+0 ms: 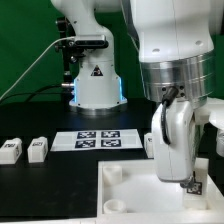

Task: Assemble one leg

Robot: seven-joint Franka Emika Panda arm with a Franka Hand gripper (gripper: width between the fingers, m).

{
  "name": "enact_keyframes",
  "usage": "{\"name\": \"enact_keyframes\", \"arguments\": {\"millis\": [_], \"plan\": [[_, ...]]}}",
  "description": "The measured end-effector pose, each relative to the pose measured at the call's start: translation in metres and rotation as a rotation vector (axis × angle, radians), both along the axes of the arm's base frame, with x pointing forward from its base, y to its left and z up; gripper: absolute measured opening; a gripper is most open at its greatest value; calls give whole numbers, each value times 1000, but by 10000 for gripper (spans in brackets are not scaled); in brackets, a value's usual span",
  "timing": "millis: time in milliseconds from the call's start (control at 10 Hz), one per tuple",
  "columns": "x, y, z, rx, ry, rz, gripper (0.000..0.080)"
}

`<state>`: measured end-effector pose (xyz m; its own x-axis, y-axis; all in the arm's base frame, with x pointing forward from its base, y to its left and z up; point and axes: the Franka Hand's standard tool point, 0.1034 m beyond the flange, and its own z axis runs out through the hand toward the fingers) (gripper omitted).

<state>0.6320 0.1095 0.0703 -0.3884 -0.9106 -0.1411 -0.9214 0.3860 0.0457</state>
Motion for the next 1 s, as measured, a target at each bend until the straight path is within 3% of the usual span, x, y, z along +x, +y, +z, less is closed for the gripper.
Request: {"name": "enact_keyframes", "arguments": {"millis": [100, 200, 300, 600, 1000], "plan": [[0, 0, -1, 0, 1, 1, 409], [0, 0, -1, 0, 1, 4, 550], [-1, 1, -1, -1, -1, 23, 629], [-6, 16, 0, 4, -49, 335, 646], [-6, 15, -2, -5, -112, 741, 648]]}}
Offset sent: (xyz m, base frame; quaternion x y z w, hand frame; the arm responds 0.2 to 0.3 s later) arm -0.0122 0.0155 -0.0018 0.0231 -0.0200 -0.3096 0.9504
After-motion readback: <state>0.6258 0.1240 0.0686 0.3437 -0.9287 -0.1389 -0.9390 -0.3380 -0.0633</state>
